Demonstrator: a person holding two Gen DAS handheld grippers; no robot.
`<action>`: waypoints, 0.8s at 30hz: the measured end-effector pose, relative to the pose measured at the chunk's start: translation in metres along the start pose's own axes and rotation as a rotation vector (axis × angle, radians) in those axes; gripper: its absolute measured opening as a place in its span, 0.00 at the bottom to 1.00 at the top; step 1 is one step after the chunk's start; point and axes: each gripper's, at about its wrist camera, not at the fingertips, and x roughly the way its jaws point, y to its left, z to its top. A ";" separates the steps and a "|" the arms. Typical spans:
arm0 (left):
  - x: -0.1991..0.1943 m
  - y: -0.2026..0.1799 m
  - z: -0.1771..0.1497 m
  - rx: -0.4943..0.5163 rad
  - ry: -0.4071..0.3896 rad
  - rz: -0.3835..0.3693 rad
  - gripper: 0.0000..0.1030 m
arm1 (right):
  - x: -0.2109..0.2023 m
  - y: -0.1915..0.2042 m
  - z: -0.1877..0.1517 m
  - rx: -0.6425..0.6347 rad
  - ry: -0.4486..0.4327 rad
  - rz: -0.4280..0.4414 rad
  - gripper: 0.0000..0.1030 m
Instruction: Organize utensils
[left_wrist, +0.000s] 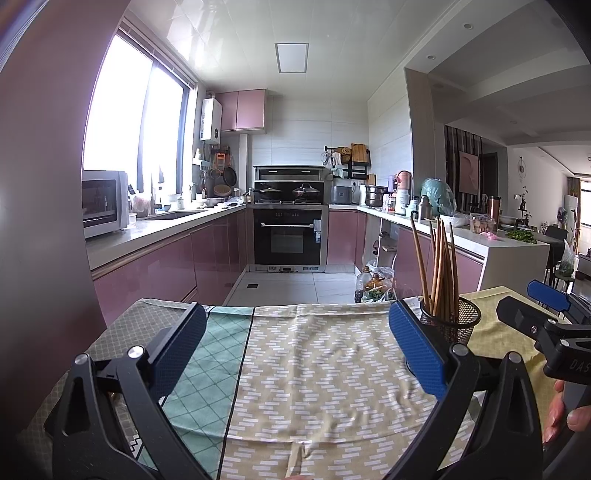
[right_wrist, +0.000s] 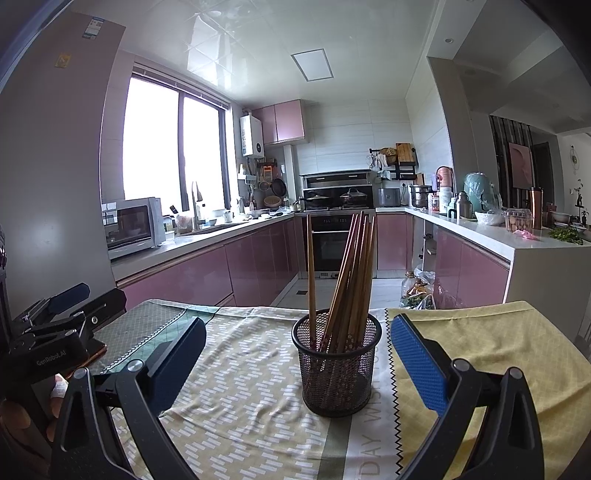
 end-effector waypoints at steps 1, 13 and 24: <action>0.000 0.000 0.000 0.000 0.001 0.000 0.95 | 0.000 0.001 0.000 -0.001 0.000 -0.001 0.94; 0.001 -0.001 -0.001 -0.001 0.002 -0.001 0.95 | 0.001 0.000 0.000 0.004 0.001 0.000 0.94; 0.001 -0.002 -0.001 0.000 0.003 0.000 0.95 | -0.001 -0.001 0.000 0.009 0.000 -0.002 0.94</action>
